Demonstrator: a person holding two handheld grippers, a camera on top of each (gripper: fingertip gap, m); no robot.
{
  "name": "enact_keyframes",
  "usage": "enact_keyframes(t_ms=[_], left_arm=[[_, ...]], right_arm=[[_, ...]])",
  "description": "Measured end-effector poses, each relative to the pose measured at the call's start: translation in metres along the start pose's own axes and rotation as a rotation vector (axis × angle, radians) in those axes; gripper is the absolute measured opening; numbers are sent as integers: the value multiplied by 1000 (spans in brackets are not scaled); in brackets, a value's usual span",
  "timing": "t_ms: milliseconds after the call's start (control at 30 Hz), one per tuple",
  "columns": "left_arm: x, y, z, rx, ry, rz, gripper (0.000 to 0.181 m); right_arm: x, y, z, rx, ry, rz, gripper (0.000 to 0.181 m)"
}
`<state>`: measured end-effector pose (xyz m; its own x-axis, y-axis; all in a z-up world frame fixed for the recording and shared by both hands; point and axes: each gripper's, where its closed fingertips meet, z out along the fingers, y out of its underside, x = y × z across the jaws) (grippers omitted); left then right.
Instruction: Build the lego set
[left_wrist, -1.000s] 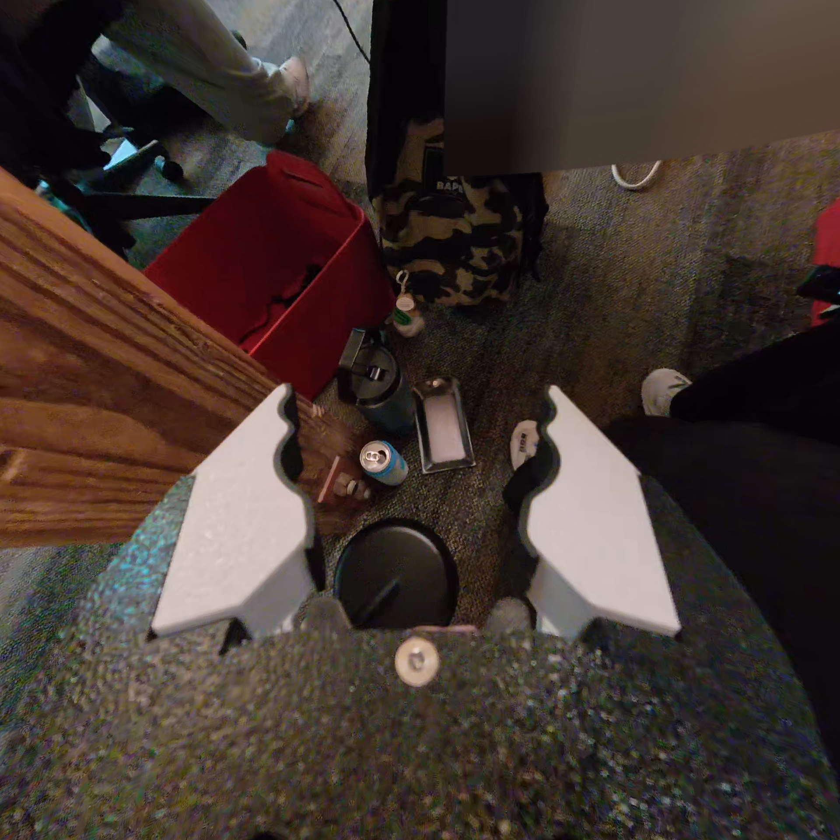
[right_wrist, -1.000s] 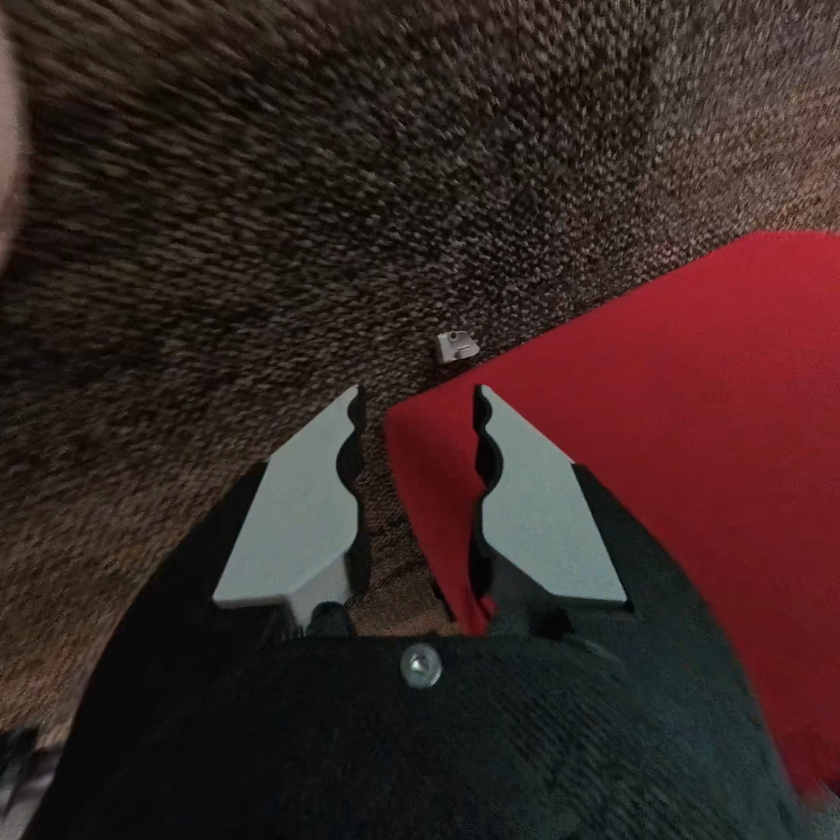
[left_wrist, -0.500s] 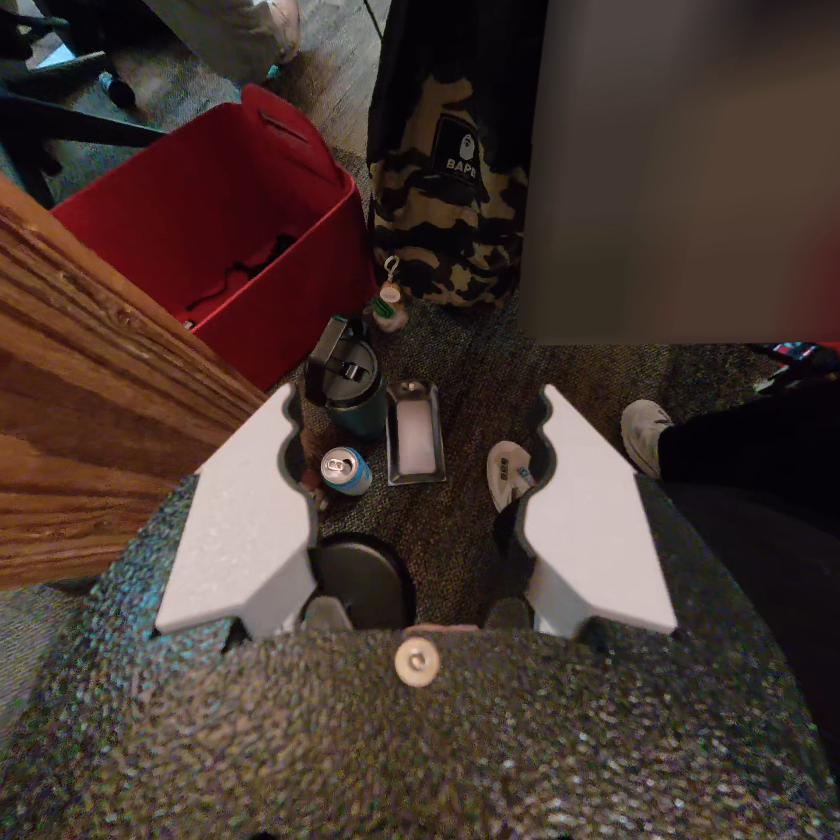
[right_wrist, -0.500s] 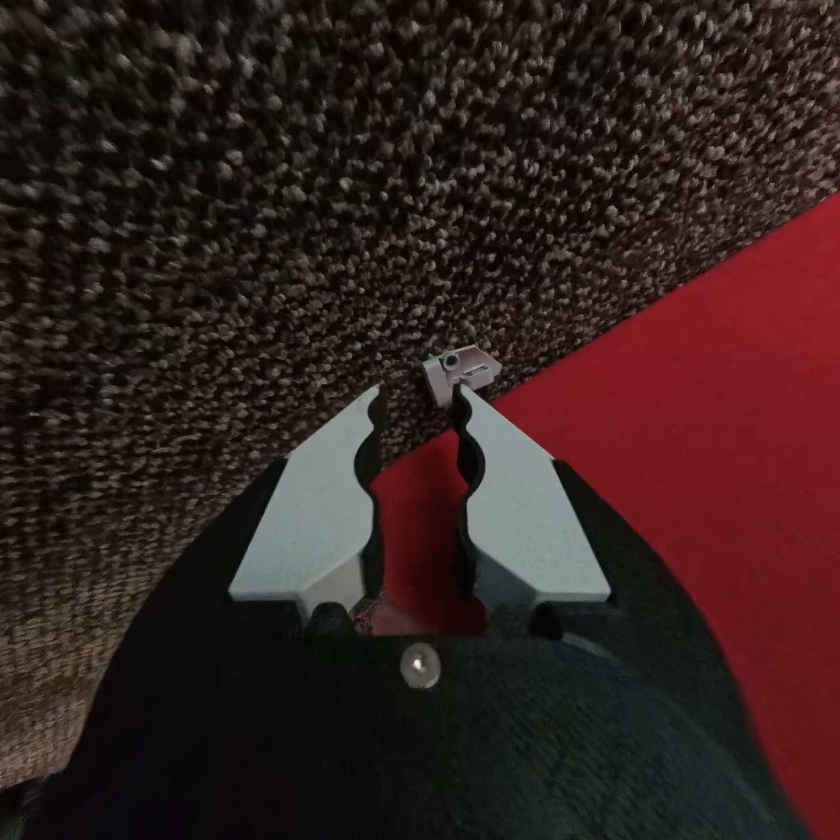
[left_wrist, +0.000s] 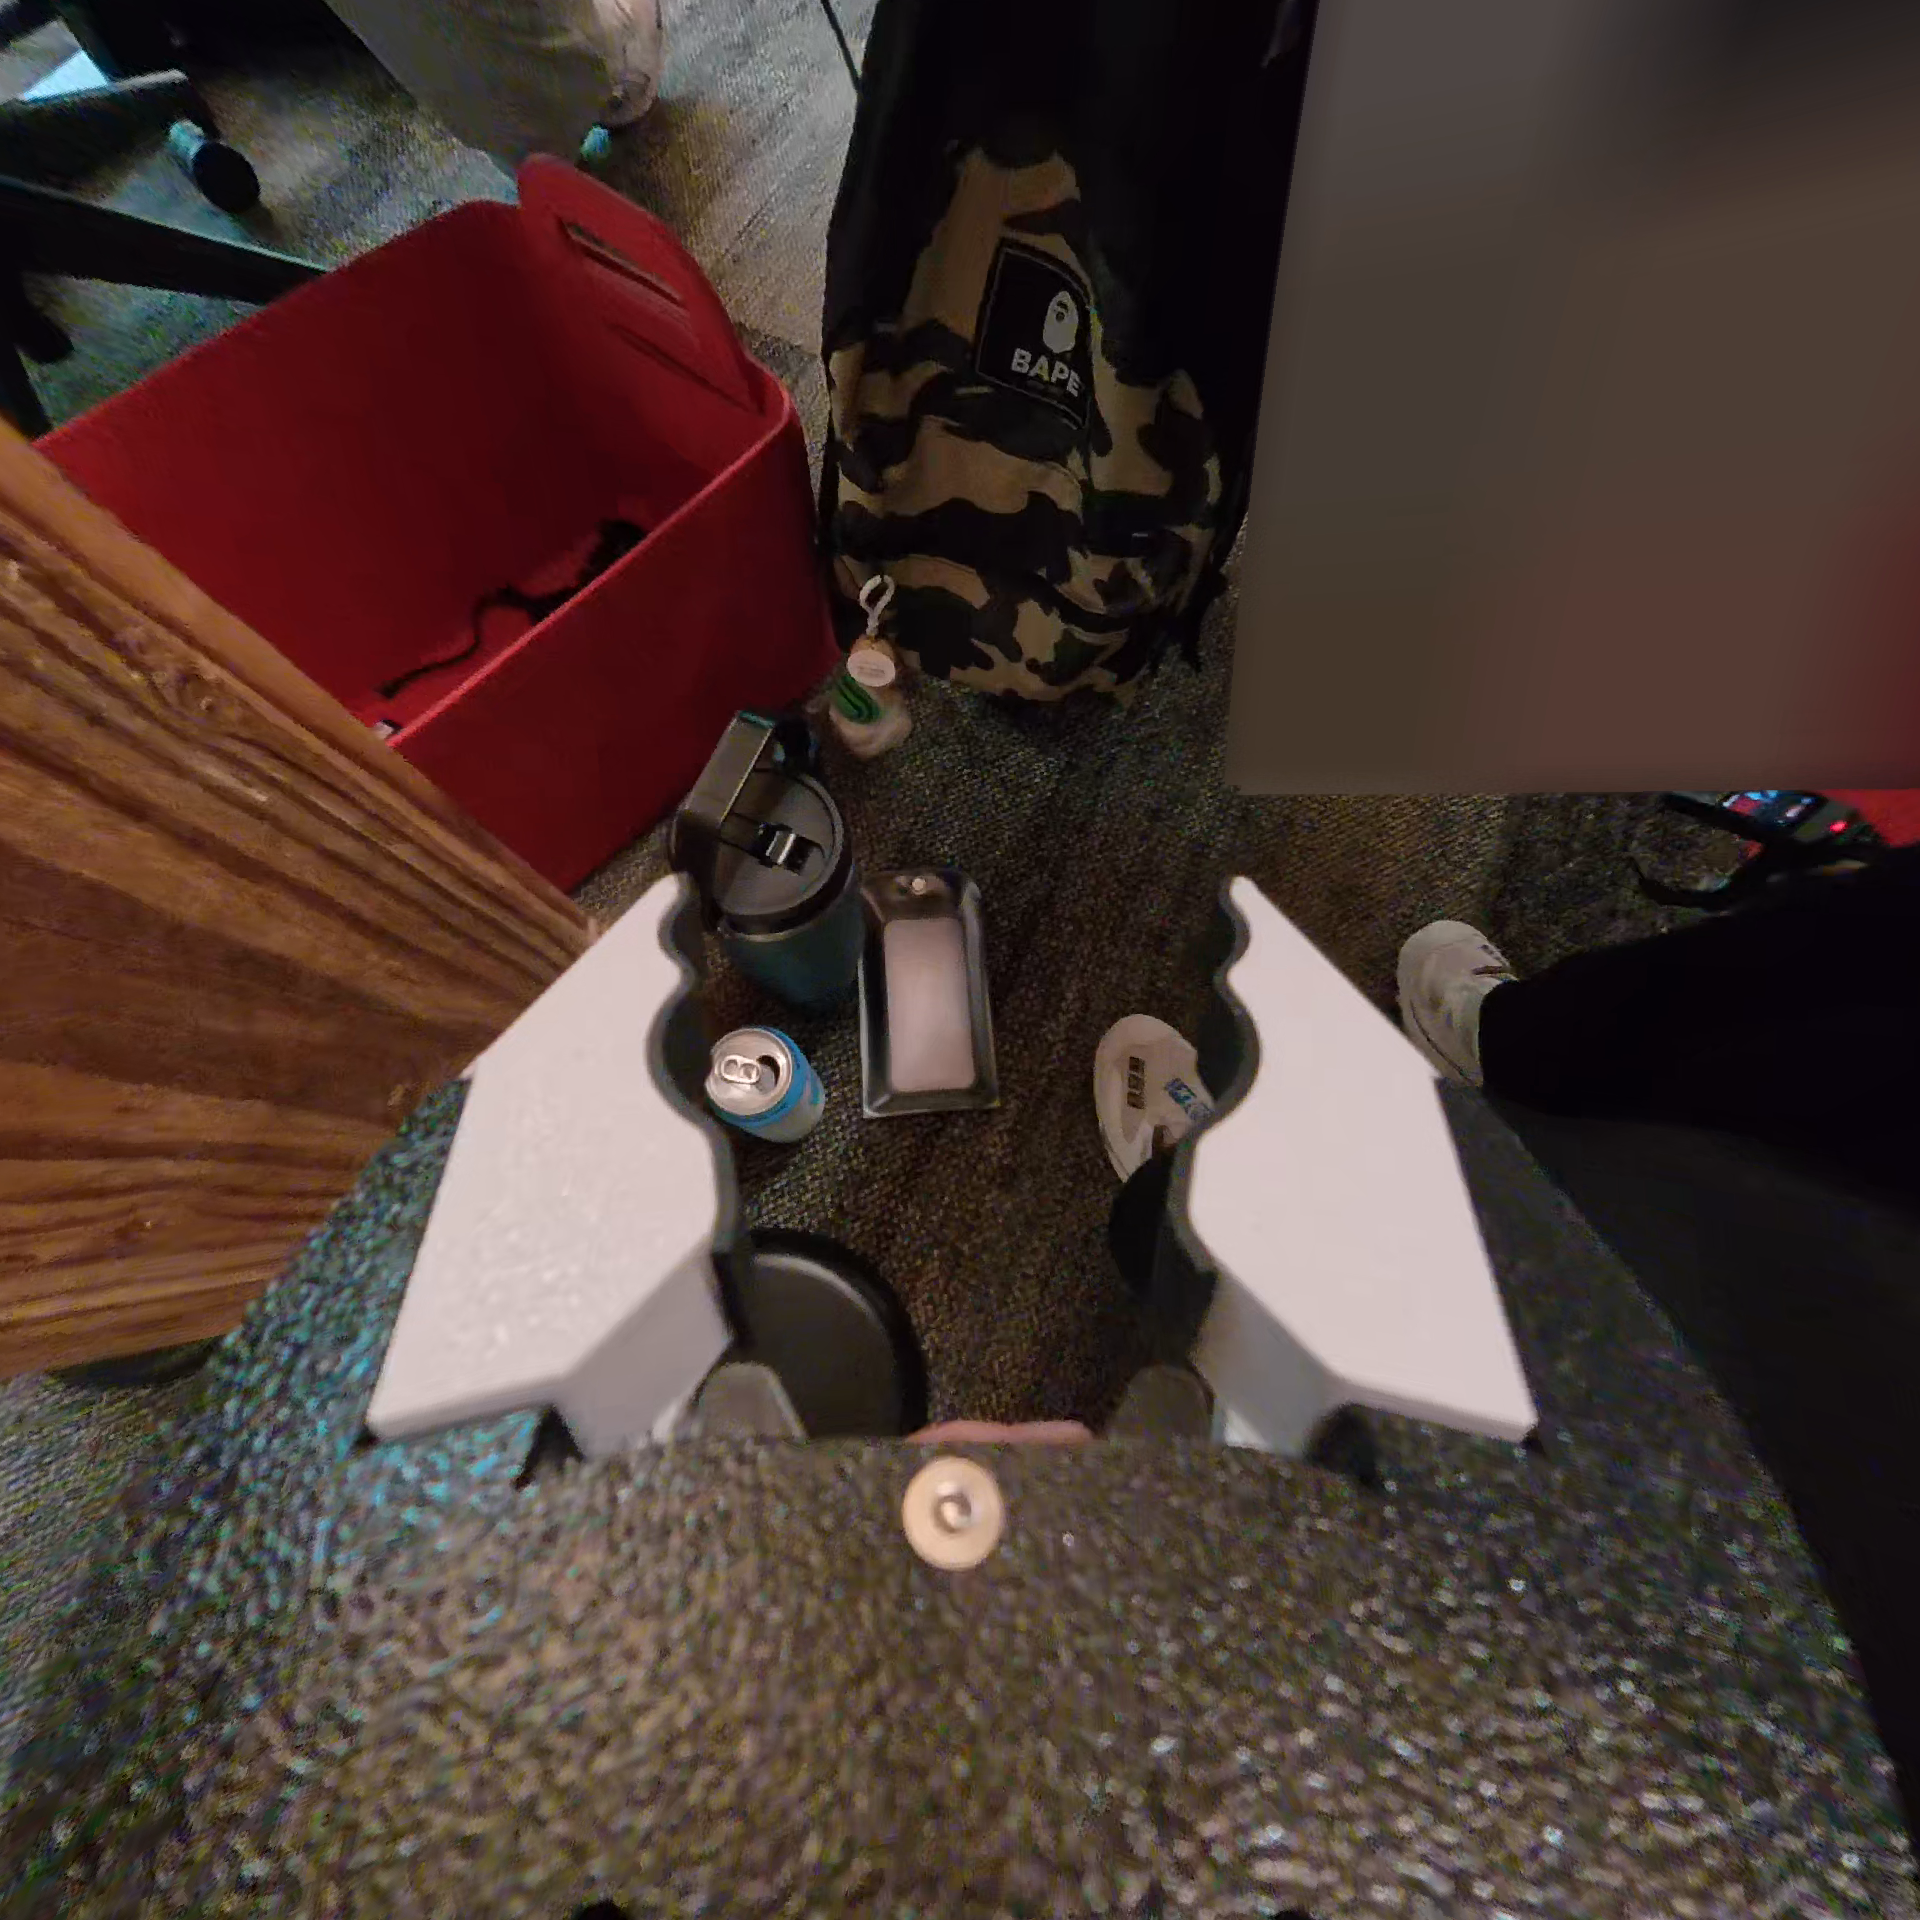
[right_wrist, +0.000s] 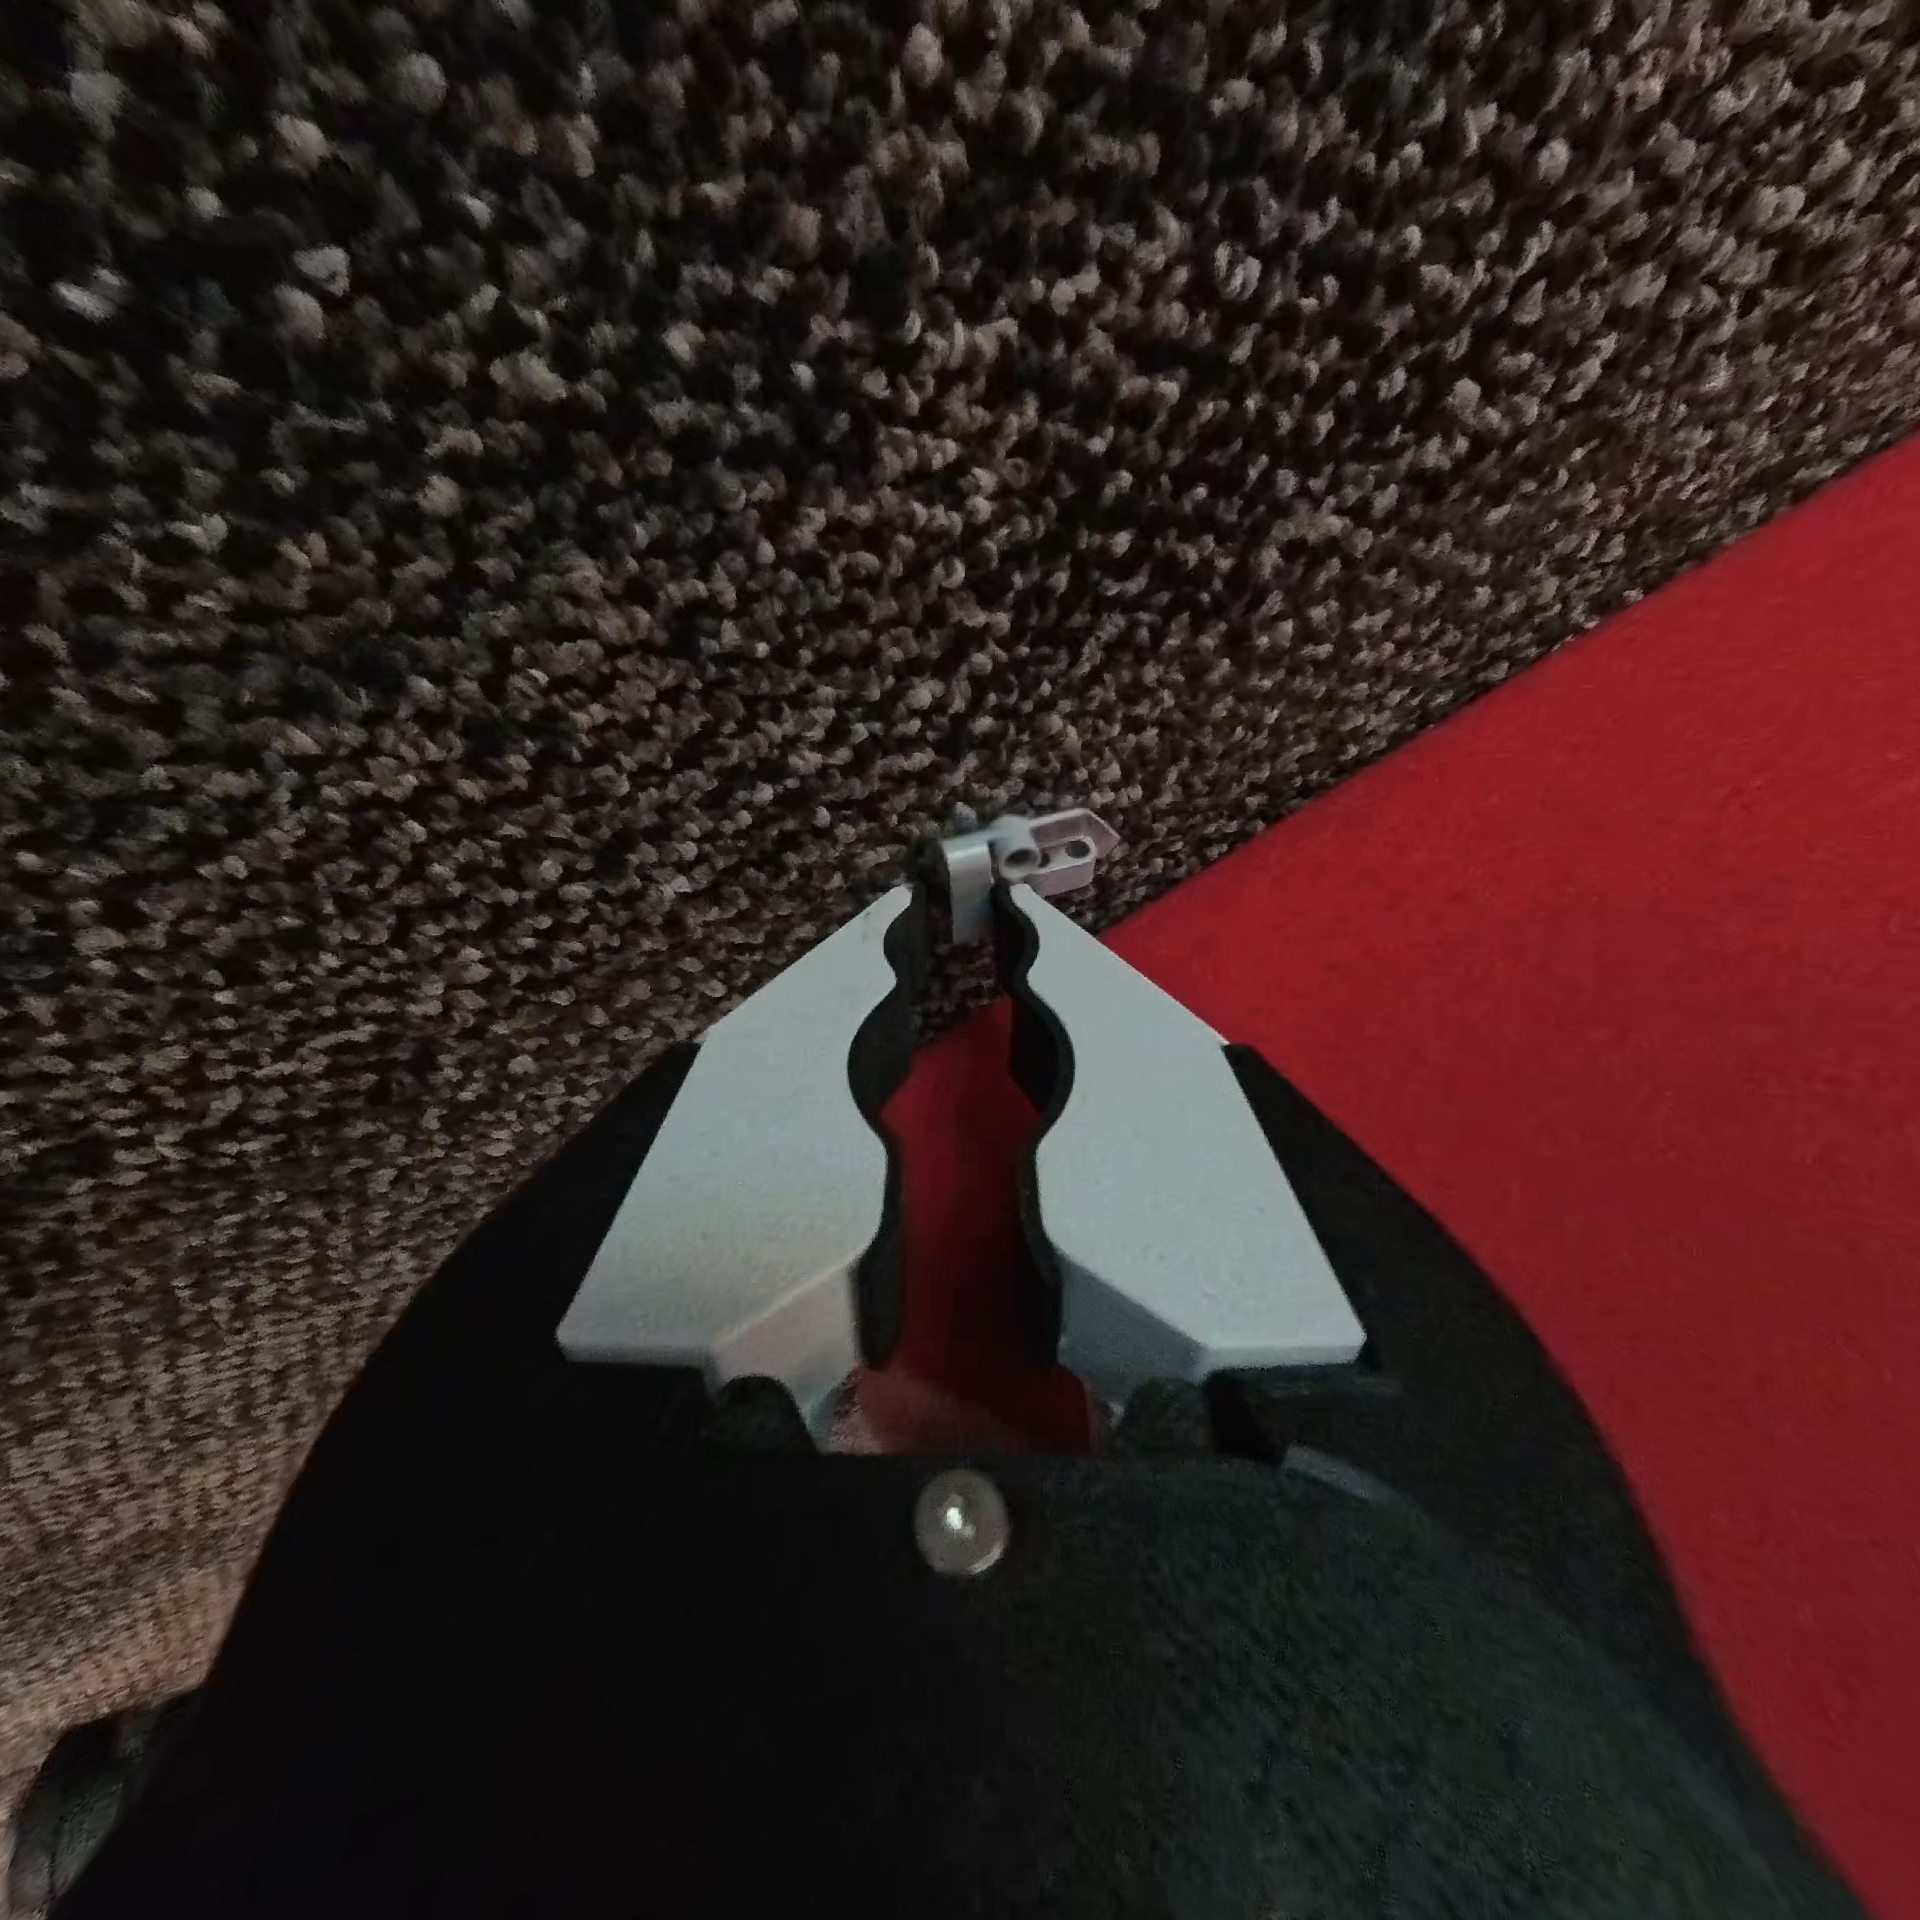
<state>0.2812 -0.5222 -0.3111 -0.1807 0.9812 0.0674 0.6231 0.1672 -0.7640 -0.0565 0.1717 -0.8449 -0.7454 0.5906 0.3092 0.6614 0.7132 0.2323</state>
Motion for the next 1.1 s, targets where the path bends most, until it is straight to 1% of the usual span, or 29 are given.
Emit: enact_keyframes(t_ms=[33,300,367,433,467,533,567,600,667,700,767,833,933,1000,1033,1067,1100], left_arm=[[0,3,1,-6,1,-3,94],[3,15,11,-38,18,-13,92],[4,15,11,-39,25,-30,92],[9,9,10,-22,40,-52,92],[10,4,9,-11,41,-54,91],[9,-10,6,10,16,-74,88],[12,-19,3,28,29,-94,88],[16,-30,-1,51,46,-98,87],[27,-57,-11,108,71,-44,85],[32,-71,-17,129,76,6,84],[40,-100,-33,197,55,102,84],[51,-125,-49,270,48,181,84],[61,-147,-61,312,36,248,86],[64,-167,-63,356,22,247,86],[66,-183,-63,389,10,248,85],[69,-201,-63,424,6,256,84],[73,-220,-61,457,7,271,83]], right_arm=[[0,0,0,0,-1,-2,10],[-1,0,-1,5,51,-106,8],[-3,-5,-7,54,63,-120,7],[-16,-17,-20,144,51,-139,8],[-24,-26,-32,209,50,-158,8],[-52,-43,-69,352,-3,-204,8],[-68,-53,-96,434,-35,-220,8],[-83,-66,-129,519,-64,-235,8],[-117,-94,-217,701,-138,-280,8],[-132,-108,-268,783,-152,-326,7],[-164,-134,-380,949,-171,-465,7],[-205,-149,-493,1113,-233,-617,7],[-274,-146,-636,1337,-293,-897,7],[-312,-133,-720,1491,-356,-983,8],[-322,-125,-759,1580,-344,-1008,8],[-321,-120,-797,1669,-312,-992,8],[-311,-117,-833,1763,-294,-923,8]])
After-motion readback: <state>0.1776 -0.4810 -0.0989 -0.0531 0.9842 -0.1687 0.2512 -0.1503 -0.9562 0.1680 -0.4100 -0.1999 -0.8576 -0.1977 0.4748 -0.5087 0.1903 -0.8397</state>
